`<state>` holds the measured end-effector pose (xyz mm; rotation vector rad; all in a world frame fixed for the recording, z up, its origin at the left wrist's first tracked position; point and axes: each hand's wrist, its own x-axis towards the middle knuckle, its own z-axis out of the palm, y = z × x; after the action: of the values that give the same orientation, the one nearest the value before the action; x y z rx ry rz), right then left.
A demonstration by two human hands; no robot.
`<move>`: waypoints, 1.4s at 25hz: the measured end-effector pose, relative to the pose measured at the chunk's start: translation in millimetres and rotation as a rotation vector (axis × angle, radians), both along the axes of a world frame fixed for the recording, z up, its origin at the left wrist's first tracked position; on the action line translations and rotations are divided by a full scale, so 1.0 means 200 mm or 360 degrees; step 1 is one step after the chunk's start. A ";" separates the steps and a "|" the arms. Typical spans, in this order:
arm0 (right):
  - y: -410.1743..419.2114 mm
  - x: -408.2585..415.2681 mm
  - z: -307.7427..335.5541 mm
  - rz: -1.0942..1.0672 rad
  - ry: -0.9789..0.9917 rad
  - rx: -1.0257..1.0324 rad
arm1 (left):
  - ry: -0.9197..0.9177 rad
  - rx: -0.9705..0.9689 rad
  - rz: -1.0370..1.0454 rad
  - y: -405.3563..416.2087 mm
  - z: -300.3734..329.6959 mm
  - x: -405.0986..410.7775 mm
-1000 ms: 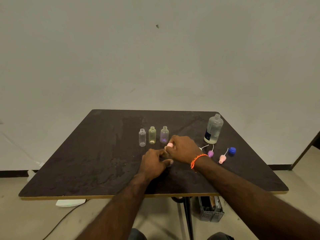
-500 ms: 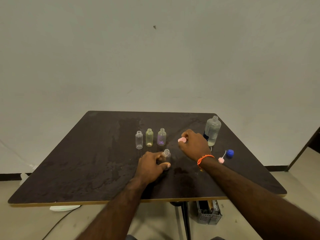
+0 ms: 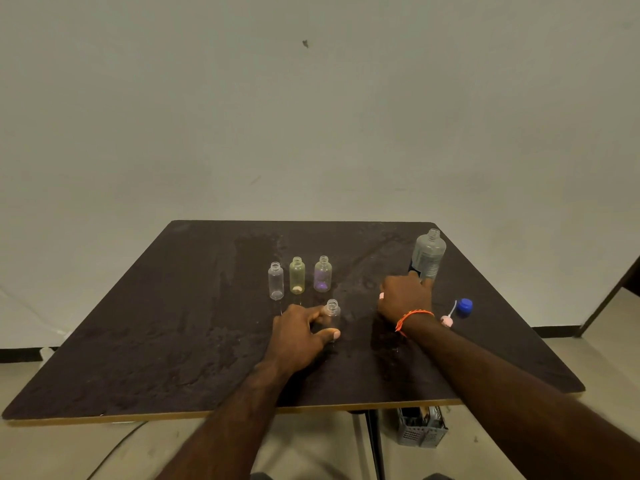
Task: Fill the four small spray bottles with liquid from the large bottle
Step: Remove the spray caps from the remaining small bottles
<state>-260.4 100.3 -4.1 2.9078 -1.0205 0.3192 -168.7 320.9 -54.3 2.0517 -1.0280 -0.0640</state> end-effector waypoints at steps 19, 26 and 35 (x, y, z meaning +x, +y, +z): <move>0.63 -0.01 -0.03 0.0794 -0.0220 0.0498 | -0.0118 0.0228 0.0364 0.35 0.04 0.12; 0.86 0.06 -0.06 0.0828 -0.0136 0.0752 | -0.0038 0.0191 0.0420 0.50 0.05 0.12; 0.71 -0.03 0.00 0.0744 -0.0263 0.0701 | -0.0472 0.0142 0.0648 0.52 0.15 0.03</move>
<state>-266.6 242.7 -4.7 3.5616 -0.4460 0.3987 -162.1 425.6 -24.4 2.3616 -0.7675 0.4220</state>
